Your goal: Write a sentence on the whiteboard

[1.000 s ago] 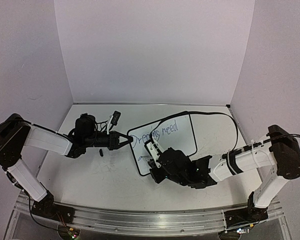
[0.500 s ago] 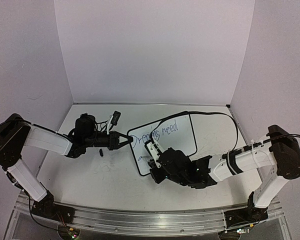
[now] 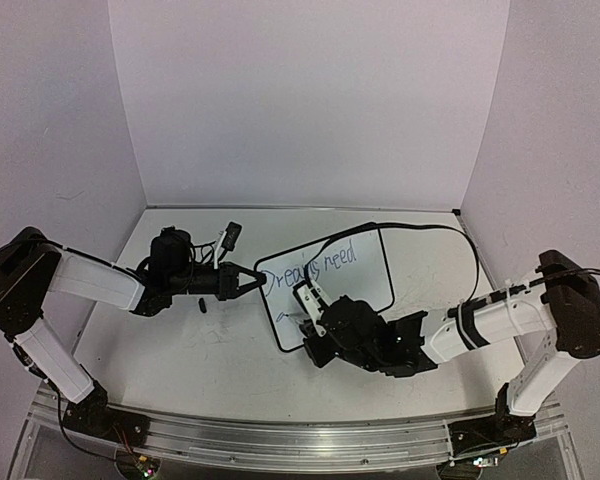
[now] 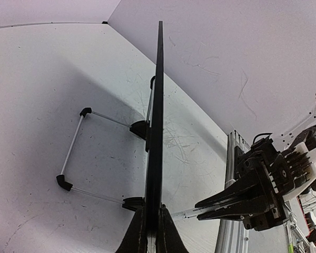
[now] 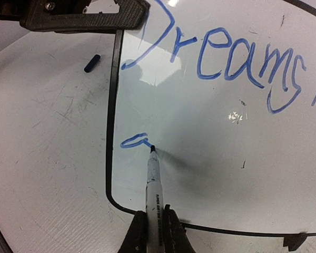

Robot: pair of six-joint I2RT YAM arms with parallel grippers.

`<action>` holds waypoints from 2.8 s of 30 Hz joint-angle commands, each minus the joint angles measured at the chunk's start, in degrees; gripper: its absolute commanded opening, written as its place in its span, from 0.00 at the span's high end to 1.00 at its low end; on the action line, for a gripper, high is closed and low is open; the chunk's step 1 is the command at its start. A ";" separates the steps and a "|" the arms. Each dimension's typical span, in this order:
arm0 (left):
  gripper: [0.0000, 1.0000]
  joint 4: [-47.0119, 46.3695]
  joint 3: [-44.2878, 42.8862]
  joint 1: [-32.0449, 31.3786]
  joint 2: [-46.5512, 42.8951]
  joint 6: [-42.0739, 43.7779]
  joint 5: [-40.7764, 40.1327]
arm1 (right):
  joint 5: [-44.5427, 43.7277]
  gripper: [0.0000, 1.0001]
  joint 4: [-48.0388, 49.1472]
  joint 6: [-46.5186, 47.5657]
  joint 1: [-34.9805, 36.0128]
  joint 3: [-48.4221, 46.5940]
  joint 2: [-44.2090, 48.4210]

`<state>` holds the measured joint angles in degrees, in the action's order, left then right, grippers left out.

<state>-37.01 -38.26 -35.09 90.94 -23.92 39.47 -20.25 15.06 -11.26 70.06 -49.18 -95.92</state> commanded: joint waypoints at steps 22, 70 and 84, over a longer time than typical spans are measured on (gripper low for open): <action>1.00 7.55 -5.13 0.55 1.80 6.74 3.23 | 2.67 1.00 1.91 3.55 -1.74 0.27 6.38; 1.00 10.81 -6.59 1.16 1.78 8.10 4.48 | 3.69 1.00 -1.53 0.11 -3.26 0.80 4.66; 1.00 10.83 -6.39 1.09 1.54 8.02 4.65 | 1.84 1.00 -1.61 -0.11 -3.26 -1.29 2.28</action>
<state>-28.95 -43.18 -34.11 92.03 -18.15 44.45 -17.10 12.79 -11.00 66.87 -48.73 -92.25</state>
